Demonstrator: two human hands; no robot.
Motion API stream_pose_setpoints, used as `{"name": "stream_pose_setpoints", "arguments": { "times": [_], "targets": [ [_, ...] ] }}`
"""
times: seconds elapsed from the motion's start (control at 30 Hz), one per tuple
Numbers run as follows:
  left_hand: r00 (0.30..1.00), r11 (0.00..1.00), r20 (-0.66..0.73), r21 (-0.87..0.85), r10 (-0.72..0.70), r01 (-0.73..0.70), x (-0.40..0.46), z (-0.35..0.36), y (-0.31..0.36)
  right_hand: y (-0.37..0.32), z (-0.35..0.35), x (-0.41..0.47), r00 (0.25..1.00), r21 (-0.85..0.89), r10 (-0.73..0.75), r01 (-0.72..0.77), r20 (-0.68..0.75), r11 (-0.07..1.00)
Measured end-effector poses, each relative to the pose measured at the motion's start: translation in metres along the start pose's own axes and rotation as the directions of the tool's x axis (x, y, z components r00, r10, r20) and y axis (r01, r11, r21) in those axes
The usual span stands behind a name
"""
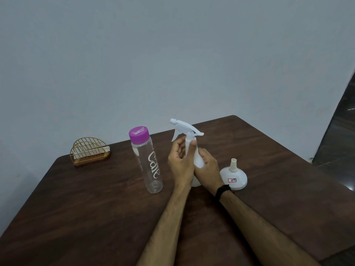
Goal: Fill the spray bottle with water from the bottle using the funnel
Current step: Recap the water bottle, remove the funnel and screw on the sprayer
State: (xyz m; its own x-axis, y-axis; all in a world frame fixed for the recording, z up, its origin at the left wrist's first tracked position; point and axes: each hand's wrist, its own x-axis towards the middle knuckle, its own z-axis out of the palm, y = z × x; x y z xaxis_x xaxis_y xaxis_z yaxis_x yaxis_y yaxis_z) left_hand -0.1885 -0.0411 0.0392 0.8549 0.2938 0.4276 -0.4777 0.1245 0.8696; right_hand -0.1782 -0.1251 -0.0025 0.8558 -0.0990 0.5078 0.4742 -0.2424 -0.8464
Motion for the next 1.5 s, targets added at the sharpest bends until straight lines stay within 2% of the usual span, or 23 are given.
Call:
{"name": "stream_pose_setpoints", "arguments": {
  "times": [0.17,0.43,0.67,0.97,1.5],
  "targets": [
    [0.994,0.998,0.107,0.065,-0.004,-0.003,0.001,-0.003,-0.002,0.002,0.001,0.000,1.000,0.009,0.014,-0.014,0.002,1.000],
    [1.000,0.999,-0.030,0.037,0.006,-0.005,-0.006,0.002,0.003,-0.001,0.000,0.000,1.000,0.007,0.027,-0.027,0.001,1.000],
    [0.996,0.998,0.089,0.068,-0.023,0.017,0.000,-0.005,0.001,-0.007,-0.001,-0.001,1.000,0.018,0.014,-0.014,0.008,1.000],
    [0.996,0.997,0.052,-0.024,-0.075,0.077,-0.001,0.001,0.006,-0.004,-0.001,0.000,0.999,-0.004,0.038,-0.038,0.011,0.999],
    [0.985,0.997,0.158,0.028,-0.073,0.070,0.003,-0.003,0.006,-0.002,-0.001,0.000,0.999,0.003,0.040,-0.040,0.027,0.999]
  ]
}}
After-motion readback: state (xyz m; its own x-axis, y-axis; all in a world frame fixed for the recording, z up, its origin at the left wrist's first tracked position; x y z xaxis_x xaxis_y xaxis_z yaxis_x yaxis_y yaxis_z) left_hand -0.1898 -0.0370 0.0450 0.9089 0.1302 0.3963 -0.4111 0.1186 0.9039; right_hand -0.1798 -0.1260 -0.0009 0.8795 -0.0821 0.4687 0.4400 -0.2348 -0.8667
